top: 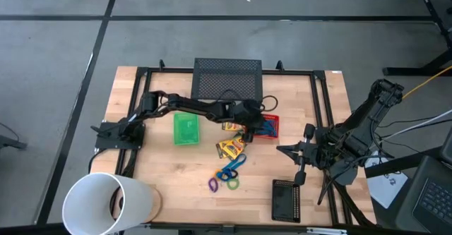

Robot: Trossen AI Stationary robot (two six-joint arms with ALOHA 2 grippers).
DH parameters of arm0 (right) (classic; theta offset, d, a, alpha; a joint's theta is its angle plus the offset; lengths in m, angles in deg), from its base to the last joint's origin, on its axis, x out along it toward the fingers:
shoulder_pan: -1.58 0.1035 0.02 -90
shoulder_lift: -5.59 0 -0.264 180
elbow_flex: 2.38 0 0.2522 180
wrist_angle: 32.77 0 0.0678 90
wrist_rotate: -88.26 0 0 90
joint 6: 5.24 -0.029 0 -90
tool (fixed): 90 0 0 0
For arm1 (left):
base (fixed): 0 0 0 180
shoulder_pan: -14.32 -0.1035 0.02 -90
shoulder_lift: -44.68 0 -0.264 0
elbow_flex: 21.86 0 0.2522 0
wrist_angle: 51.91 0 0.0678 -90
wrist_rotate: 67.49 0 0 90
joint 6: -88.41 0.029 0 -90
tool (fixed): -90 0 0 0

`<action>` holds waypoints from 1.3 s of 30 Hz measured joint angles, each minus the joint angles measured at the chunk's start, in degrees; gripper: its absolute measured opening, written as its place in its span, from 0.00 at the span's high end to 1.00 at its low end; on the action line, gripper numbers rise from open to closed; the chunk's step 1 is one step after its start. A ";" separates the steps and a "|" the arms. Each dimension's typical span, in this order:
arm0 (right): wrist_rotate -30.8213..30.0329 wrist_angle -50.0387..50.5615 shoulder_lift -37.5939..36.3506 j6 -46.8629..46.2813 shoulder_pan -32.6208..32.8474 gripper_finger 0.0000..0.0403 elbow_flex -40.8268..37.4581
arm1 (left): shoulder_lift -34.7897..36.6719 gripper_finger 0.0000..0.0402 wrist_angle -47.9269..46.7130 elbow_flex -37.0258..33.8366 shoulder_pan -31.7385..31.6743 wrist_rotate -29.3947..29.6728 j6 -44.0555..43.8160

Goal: Pick & Place Office Desk Supplies
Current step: Put the blue rubber band into the red bin

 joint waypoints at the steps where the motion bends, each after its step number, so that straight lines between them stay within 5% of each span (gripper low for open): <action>1: 0.00 0.00 0.00 0.00 0.00 1.00 0.00 | 0.00 0.48 0.64 0.00 0.17 0.60 0.30; 14: 5.60 0.91 0.00 0.59 0.02 0.96 0.00 | 9.00 0.49 -2.31 1.81 6.34 1.90 1.03; 26: 11.55 1.35 3.99 0.68 -0.30 0.91 0.02 | 26.67 0.51 -27.91 1.80 16.98 -2.07 -6.62; 34: 13.69 -5.70 10.53 6.24 -6.47 0.91 0.00 | 30.32 0.51 -28.76 -6.87 30.26 12.97 -15.13; 39: 21.73 -7.06 13.48 0.39 -11.75 0.91 0.02 | 31.39 0.51 -12.10 -20.46 37.79 22.80 -20.95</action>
